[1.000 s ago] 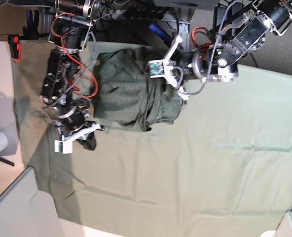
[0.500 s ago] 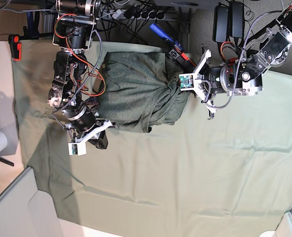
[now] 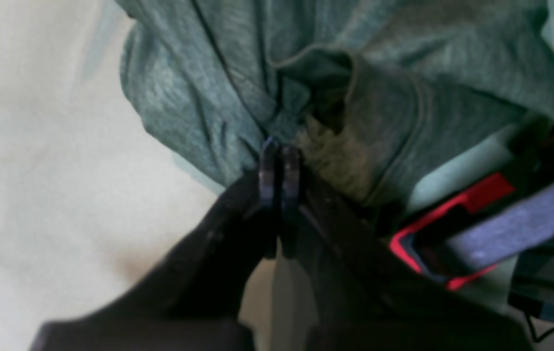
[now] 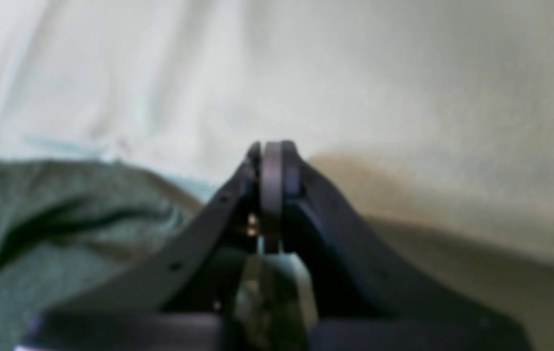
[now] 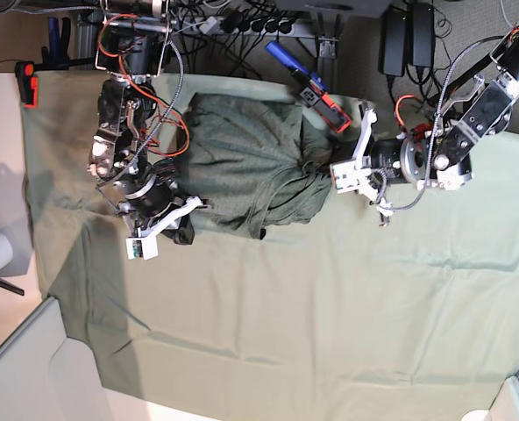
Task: Fold the T-shirt properly
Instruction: 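Press and tuck the folded bundle edges with both grippers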
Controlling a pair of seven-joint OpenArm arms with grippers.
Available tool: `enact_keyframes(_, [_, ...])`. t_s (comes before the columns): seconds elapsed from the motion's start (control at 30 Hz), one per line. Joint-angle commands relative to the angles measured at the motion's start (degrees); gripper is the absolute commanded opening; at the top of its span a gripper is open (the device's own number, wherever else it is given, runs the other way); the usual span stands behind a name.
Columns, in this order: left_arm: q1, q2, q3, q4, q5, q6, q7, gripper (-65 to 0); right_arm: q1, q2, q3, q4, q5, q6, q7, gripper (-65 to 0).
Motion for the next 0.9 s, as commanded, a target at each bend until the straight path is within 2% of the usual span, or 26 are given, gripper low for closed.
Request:
enact_keyframes(0.0, [-0.57, -0.5, 0.0, -1.31, 3.3, 0.39, 3.85, -65.0, 0.31, 1.2, 0.17, 0.87, 0.87, 0.35, 1.2, -65.0])
enact_keyframes(0.2, [-6.23, 1.42, 0.02, -7.02, 2.89, 0.22, 2.29, -65.0, -3.06, 2.97, 0.17, 1.09, 3.43, 0.35, 1.25, -65.0])
enact_keyframes(0.27, [-8.33, 2.73, 0.02, -9.68, 1.92, -1.33, 2.29, -65.0, -3.93, 3.3, 0.17, 1.14, 4.0, 0.37, 1.25, -65.0])
enact_keyframes(0.67, [-19.93, 9.75, 2.27, -23.19, 1.2, -1.95, 0.17, -65.0, -4.92, 3.23, 0.17, 2.43, 5.16, 0.37, -0.09, -65.0])
enact_keyframes(0.87, [-25.29, 10.12, 2.27, -27.08, 1.22, -1.95, -2.89, -65.0, -5.42, 3.26, 0.17, 5.25, 6.36, 0.35, -1.42, -65.0])
